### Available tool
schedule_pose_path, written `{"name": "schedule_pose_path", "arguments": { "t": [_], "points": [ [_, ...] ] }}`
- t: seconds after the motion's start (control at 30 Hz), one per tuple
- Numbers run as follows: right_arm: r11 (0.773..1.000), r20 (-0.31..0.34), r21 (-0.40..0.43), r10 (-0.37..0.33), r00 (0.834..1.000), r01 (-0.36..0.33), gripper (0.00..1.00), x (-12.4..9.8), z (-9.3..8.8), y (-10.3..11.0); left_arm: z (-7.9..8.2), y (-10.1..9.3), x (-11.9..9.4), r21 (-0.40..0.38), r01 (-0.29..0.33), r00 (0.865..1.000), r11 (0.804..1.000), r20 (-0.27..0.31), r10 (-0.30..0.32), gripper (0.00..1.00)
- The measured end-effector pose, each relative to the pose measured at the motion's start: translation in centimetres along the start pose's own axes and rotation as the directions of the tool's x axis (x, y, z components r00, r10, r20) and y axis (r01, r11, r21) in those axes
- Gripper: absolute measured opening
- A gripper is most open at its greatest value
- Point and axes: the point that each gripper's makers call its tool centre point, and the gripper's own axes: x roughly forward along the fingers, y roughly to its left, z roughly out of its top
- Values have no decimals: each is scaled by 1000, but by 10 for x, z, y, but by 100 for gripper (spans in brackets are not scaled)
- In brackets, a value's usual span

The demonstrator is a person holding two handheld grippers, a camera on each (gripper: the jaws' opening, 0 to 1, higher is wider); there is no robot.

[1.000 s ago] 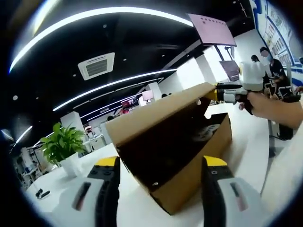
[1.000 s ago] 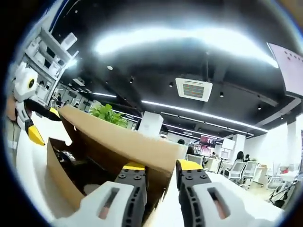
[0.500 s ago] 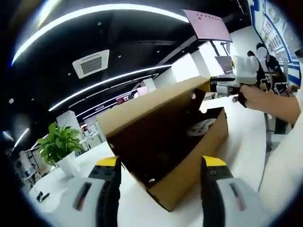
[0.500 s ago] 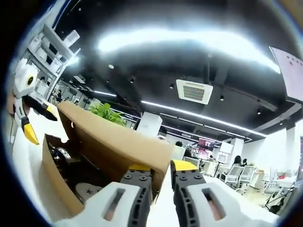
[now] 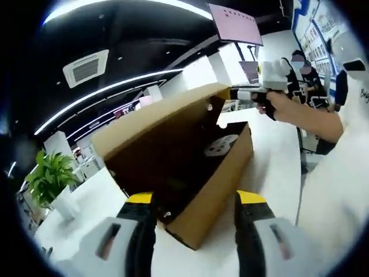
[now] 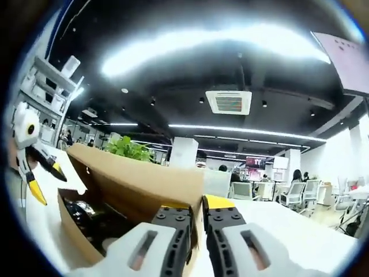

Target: Operate the shoe box by opening the lid, removing the specified soft item, and placing it in the target area until the item is outside and the box remains undamaged.

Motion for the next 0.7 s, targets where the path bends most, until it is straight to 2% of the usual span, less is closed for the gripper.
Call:
{"name": "schedule_pose_path", "arguments": {
  "t": [0.07, 0.17, 0.2, 0.33, 0.4, 0.43, 0.57, 0.63, 0.67, 0.7],
  "points": [
    [1000, -2, 12, -21, 1000, 21, 3, 0, -1, -1, 7, -5, 0, -20, 39, 998, 999, 45, -38, 49],
    [999, -15, 3, -38, 999, 38, 3, 0, -1, -1, 7, -3, -1, -20, 38, 998, 999, 48, -37, 44],
    [999, -24, -2, -46, 999, 46, 2, 0, -1, -2, 1, -2, 0, -8, 38, 999, 999, 13, -38, 45],
    [998, -25, -22, -67, 997, 66, 1, 0, -2, -2, -4, 0, 2, 32, 35, 999, 999, 0, -35, 49],
    [997, -23, -19, -76, 997, 76, 1, 0, -2, -4, -12, 1, 4, 44, 43, 998, 998, -37, -42, 51],
    [997, -24, -1, -80, 997, 80, 1, 0, -3, -4, -14, 3, 5, 37, 34, 999, 999, -41, -32, 51],
    [996, -27, -26, -91, 995, 91, 0, 1, -3, -5, -21, 16, 4, -4, -22, 998, 1000, -66, 22, 44],
    [995, -32, -27, -93, 995, 93, 0, 1, -2, -6, -33, 24, 0, -57, -59, 989, 997, -138, 51, 44],
    [995, -35, -27, -94, 995, 93, 0, 2, -2, -6, -36, 28, -1, -63, -78, 986, 995, -156, 67, 44],
    [995, -39, -25, -96, 995, 95, 0, 2, -1, -6, -35, 28, -1, -44, -71, 986, 997, -152, 63, 44]
  ]
}}
